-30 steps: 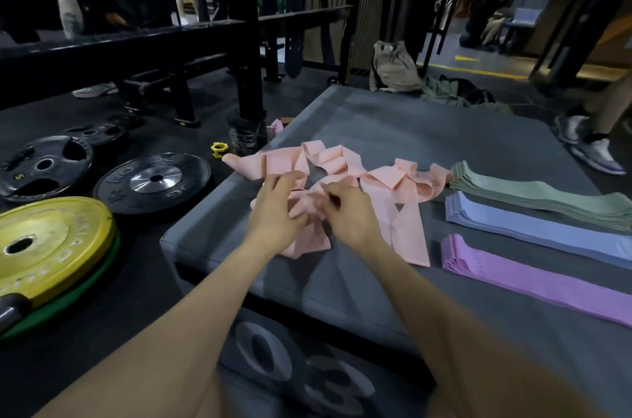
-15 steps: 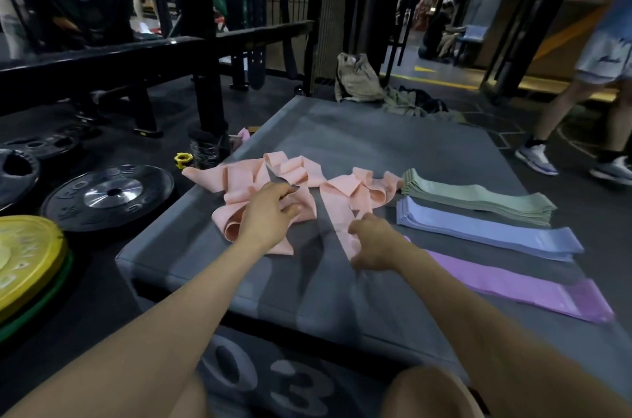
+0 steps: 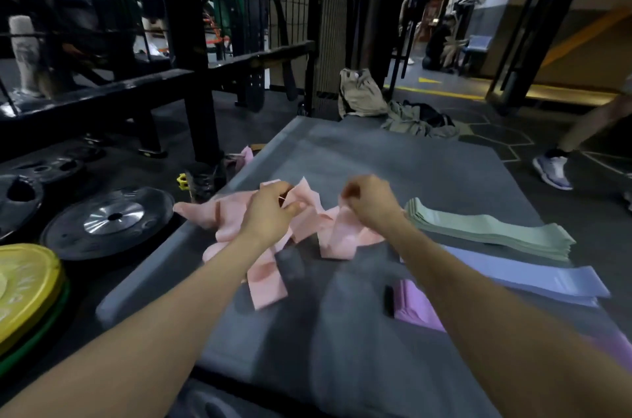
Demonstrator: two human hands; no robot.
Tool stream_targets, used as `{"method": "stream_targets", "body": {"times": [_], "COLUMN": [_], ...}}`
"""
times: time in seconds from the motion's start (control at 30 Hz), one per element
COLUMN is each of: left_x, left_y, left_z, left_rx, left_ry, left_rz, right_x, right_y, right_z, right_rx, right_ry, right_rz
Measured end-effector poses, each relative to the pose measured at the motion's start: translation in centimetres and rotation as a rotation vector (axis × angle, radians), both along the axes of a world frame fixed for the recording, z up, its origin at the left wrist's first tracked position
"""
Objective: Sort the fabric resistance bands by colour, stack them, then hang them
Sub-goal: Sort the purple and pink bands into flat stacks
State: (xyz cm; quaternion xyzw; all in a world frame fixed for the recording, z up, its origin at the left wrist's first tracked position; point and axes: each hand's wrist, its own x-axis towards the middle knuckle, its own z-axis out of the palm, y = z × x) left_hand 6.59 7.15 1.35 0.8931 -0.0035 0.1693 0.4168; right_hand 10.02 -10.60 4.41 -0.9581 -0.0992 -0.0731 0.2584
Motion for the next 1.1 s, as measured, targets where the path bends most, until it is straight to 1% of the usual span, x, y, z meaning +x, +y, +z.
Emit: {"method": "stream_targets", "body": {"times": [0.1,0.27,0.33,0.43,0.57,0.63,0.67,0.73,0.77,0.93,1.03,1.1], "left_x": [1.7,4.3,5.0,5.2,4.7,4.4,4.2,3.8,3.5,2.4,2.1,2.1], "left_y": [0.0,0.3,0.5,0.8,1.1,1.1,1.1,1.2,1.1,1.0,0.5,0.0], "left_z": [2.2,4.0,3.7,2.9,3.5,4.9,5.8,7.5,8.3,11.8,14.0,14.8], "left_rx": [-0.001,-0.123,-0.162,-0.174,-0.205,-0.225,-0.243,-0.278,-0.291,-0.406,-0.535,-0.626], "left_ry": [-0.061,-0.054,-0.054,-0.057,-0.075,-0.106,-0.114,-0.136,-0.147,-0.159,-0.156,-0.148], "left_rz": [-0.001,-0.043,-0.047,-0.056,-0.047,-0.038,-0.027,-0.028,-0.04,-0.019,-0.045,-0.065], "right_x": [3.7,7.1,7.7,7.3,5.0,4.0,3.7,3.1,3.0,2.5,2.4,2.2], "right_y": [1.3,2.8,3.0,3.4,4.5,5.0,5.2,5.5,5.5,4.9,4.6,4.3], "right_z": [2.6,3.5,2.3,0.4,-0.7,-0.6,-0.2,1.2,2.2,6.9,9.2,10.3], "right_rx": [0.189,0.344,0.343,0.252,0.255,0.26,0.313,0.428,0.448,0.432,0.488,0.516], "right_ry": [-0.101,-0.197,-0.154,-0.029,0.108,0.117,0.113,0.079,0.039,-0.173,-0.264,-0.283], "right_rz": [-0.041,-0.064,-0.025,0.065,0.285,0.33,0.332,0.299,0.263,0.117,0.107,0.11]}}
